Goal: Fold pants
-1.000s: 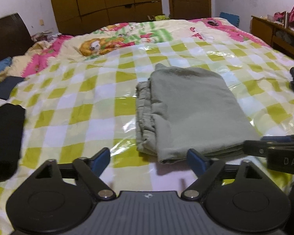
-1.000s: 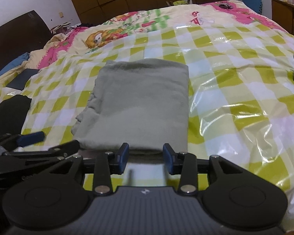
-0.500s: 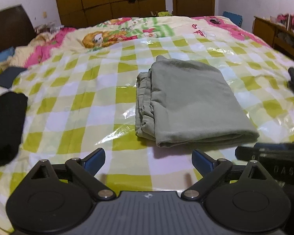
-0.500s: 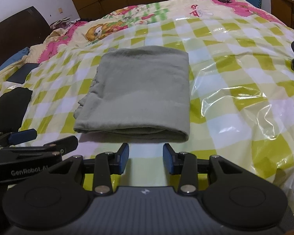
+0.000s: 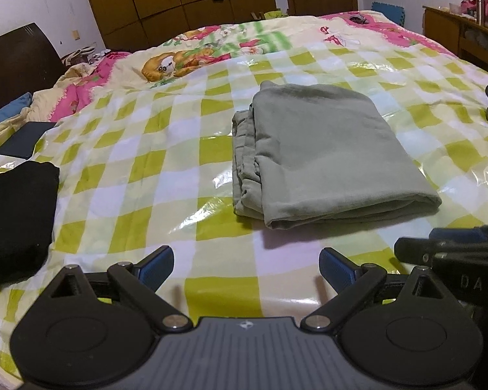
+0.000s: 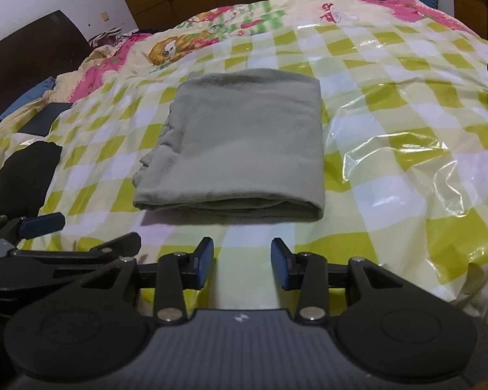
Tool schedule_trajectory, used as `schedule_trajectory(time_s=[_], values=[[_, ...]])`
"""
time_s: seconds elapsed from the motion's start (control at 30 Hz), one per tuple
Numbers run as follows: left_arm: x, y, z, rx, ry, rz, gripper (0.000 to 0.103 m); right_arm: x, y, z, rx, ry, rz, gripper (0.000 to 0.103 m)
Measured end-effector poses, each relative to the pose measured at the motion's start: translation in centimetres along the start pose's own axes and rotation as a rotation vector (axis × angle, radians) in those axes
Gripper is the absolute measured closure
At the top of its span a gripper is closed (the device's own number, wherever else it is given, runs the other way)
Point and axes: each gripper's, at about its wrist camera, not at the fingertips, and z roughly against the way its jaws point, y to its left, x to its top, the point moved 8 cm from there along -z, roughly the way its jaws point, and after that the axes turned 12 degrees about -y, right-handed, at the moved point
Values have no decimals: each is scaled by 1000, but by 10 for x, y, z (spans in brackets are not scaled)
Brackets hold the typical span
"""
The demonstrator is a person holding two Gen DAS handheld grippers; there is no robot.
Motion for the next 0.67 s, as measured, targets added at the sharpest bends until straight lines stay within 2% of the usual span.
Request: schedule_trajectory(time_s=[0.67], values=[[-3,0,-3,-24,13,39,0,-3,0,0,-1,-2,-2,62]])
